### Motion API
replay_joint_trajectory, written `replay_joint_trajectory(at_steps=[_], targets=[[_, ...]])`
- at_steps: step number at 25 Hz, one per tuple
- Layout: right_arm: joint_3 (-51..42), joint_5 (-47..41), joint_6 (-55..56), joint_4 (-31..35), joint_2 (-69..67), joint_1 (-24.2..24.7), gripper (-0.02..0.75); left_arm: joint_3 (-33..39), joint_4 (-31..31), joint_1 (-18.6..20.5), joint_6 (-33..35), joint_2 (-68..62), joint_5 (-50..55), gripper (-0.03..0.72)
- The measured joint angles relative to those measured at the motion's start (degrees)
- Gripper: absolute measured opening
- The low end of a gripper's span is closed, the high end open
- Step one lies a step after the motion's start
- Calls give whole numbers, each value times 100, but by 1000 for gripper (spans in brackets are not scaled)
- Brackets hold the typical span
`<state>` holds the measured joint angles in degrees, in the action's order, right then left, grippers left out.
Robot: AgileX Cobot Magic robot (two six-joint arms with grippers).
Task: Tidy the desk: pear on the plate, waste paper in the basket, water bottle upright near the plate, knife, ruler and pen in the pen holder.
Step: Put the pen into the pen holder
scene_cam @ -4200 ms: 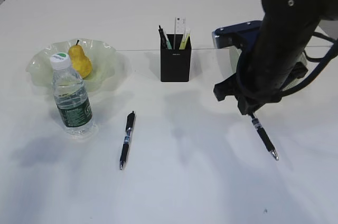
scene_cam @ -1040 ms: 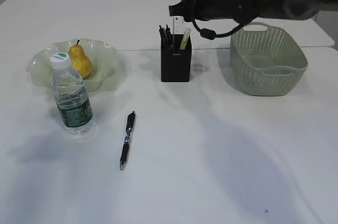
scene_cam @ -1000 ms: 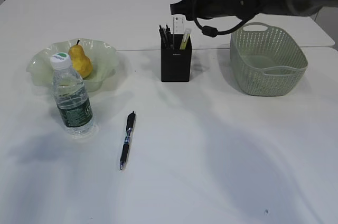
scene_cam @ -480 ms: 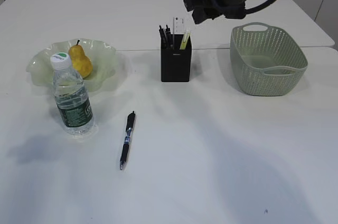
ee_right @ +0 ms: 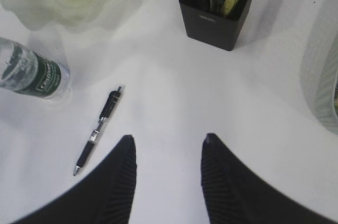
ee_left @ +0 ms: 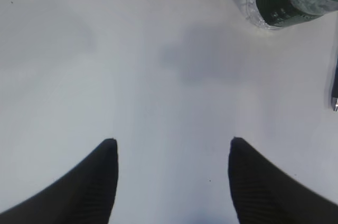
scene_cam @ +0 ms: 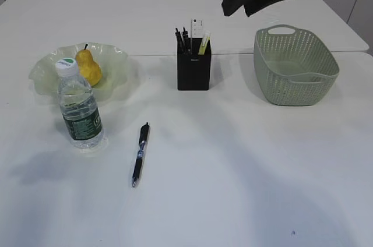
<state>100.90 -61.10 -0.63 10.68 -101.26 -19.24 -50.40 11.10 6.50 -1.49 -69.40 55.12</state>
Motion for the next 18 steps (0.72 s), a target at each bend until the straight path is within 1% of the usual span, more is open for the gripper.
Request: replay_joint_trajectory(at_steps=[6,12,15,18], targets=[[0,-173,874,72,75,0,311,0,12,0,0,0,34,465],[0,-277,1180,684,75,-38,311,0,22,0,0,0,38,465],[0,-160,1400,680,63,-217,311,0,22,0,0,0,-29,465],[4,-30,1696,639,-59,-532,311,0,33,0,0,0,-52,465]])
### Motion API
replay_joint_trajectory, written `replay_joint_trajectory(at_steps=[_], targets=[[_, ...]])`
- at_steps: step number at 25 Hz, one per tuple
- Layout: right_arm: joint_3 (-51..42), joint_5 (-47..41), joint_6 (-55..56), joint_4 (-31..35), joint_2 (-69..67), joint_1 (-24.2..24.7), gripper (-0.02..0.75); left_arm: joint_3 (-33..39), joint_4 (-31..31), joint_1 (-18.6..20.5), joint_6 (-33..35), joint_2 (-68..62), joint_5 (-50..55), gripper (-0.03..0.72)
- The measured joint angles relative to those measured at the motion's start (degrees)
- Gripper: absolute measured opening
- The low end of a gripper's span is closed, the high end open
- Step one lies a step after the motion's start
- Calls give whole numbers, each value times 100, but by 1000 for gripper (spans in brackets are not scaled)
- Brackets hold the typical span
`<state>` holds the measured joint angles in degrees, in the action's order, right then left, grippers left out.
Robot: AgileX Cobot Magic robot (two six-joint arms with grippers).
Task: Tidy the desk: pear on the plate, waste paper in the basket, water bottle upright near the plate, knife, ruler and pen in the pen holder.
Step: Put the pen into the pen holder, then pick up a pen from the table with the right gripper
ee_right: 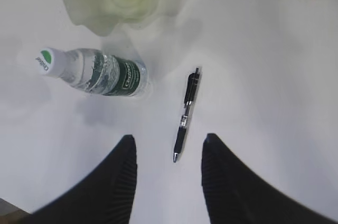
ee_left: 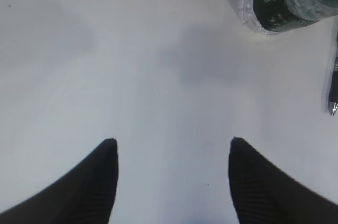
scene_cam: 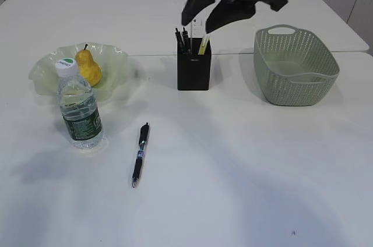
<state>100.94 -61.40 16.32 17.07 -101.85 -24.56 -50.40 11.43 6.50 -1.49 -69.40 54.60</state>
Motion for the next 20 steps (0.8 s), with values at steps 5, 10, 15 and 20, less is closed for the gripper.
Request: replay_joint_trajectory(at_steps=[5,10,15,20], targets=[[0,141,505,-319,-453,-649,311,0,0,0,0,0,-11,465],[100,347,1186,-818,-979,-1098,312,0,10,0,0,0,-11,465],[738,322,1813,-1341,-1643,-1322,312,0,10,0,0,0,-11,465],[1704,-71,2332,-1707,-2379,-1438,312,0,10,0,0,0,-11,465]])
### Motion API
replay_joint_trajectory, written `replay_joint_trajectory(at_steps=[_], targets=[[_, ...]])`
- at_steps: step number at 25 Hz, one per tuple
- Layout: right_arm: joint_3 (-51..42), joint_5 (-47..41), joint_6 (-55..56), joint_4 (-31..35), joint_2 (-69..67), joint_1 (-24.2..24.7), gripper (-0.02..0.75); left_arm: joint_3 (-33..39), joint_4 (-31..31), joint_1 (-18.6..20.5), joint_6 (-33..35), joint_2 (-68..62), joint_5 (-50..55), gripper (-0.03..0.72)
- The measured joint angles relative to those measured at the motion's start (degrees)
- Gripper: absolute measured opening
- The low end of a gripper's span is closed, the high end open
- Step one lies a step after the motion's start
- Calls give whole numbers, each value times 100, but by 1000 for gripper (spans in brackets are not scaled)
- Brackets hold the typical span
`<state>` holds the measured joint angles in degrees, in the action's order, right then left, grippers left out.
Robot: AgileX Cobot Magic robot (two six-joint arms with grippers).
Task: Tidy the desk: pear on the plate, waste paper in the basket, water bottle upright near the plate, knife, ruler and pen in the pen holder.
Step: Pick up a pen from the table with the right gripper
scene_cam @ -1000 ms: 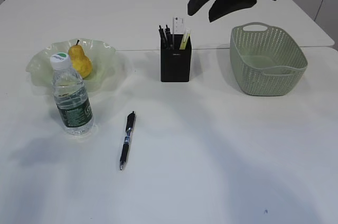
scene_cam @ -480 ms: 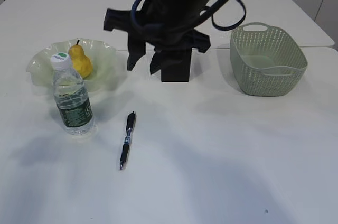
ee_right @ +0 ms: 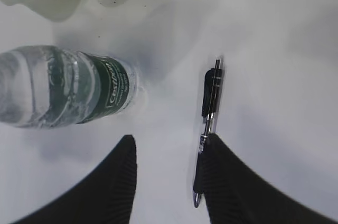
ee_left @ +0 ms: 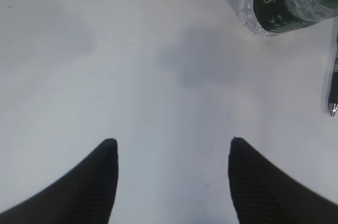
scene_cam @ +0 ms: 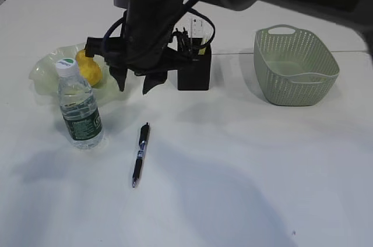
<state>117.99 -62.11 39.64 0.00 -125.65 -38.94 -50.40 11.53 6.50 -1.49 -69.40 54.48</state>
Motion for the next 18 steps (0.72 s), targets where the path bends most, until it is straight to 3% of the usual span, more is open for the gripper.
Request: replay_joint_trajectory(at_steps=[9,18], targets=[[1276,-805,142,-30,-1216,-14,312,0,0,0,0,0,-106,465],[1382,-832,142,-30,-1685,-14,312,0,0,0,0,0,-140,465]])
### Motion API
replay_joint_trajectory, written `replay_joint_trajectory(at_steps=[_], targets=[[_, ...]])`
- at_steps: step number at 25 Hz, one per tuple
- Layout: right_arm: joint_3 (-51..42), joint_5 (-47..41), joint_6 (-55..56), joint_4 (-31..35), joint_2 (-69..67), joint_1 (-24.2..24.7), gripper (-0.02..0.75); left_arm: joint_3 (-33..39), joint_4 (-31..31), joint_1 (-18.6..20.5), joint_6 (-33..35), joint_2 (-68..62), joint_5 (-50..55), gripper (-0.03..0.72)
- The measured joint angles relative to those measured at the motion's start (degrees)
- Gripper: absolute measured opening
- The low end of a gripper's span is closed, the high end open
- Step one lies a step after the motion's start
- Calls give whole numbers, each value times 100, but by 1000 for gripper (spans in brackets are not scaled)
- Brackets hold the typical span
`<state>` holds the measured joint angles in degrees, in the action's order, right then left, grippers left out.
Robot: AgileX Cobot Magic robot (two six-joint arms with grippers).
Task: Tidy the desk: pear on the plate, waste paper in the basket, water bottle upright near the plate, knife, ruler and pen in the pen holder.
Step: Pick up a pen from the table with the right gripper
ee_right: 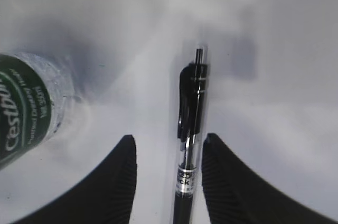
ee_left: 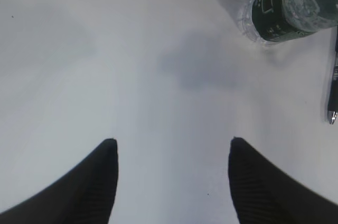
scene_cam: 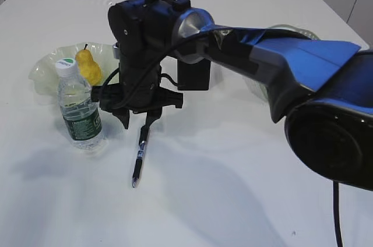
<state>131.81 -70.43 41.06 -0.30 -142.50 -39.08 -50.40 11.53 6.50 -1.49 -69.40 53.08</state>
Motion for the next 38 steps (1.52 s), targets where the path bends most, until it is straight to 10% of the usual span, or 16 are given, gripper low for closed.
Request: replay_joint_trajectory(at_steps=[33,38], targets=[[22,-12,3,-33,-537,-4,311,0,0,0,0,0,-97,465],[29,-12,3,-33,-547,-4,213,0,0,0,0,0,-97,465]])
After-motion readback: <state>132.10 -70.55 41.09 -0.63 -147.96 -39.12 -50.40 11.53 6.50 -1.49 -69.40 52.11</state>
